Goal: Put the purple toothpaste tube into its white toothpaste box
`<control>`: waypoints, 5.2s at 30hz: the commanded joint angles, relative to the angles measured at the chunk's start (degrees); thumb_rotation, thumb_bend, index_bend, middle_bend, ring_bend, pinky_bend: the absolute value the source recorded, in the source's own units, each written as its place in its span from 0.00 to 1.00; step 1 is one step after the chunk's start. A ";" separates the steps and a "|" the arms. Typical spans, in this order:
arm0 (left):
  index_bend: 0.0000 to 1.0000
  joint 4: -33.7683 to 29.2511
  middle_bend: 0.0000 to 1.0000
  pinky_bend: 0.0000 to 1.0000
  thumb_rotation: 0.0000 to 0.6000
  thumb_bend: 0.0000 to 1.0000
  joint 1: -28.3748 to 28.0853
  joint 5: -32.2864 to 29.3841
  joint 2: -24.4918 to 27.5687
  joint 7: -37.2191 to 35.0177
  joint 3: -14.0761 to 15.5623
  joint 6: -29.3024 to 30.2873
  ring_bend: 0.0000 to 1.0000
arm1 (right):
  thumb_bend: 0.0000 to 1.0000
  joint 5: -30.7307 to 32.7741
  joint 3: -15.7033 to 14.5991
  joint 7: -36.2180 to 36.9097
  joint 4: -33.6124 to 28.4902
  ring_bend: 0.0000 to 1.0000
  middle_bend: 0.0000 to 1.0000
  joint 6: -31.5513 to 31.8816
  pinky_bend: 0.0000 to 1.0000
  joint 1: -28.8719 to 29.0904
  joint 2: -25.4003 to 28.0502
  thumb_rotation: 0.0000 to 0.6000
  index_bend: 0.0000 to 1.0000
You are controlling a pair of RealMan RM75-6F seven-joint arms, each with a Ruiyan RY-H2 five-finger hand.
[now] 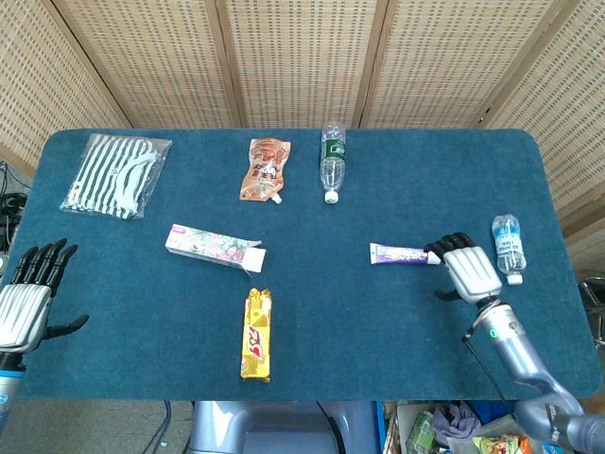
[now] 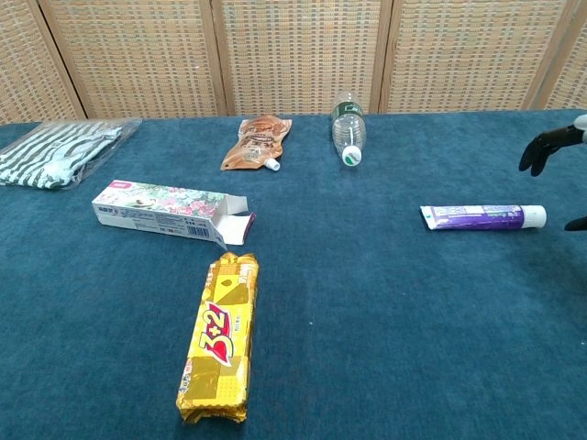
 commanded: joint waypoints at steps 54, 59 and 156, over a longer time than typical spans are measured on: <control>0.00 1.56 0.00 0.00 1.00 0.15 -3.01 -8.64 -2.14 3.93 -2.32 -5.16 0.00 | 0.46 10.03 0.00 1.72 26.64 0.44 0.60 -10.95 0.44 11.69 -18.28 1.00 0.56; 0.00 1.94 0.00 0.00 1.00 0.15 -5.37 -8.15 -2.06 5.71 -2.90 -7.64 0.00 | 0.47 6.48 -1.26 5.90 24.24 0.44 0.60 -7.92 0.44 10.06 -15.71 1.00 0.56; 0.45 50.65 0.46 0.37 1.00 0.26 -65.50 7.49 -35.81 -24.51 -5.29 -39.24 0.40 | 0.63 18.76 0.47 -22.56 -33.89 0.46 0.61 5.53 0.44 4.17 22.64 1.00 0.56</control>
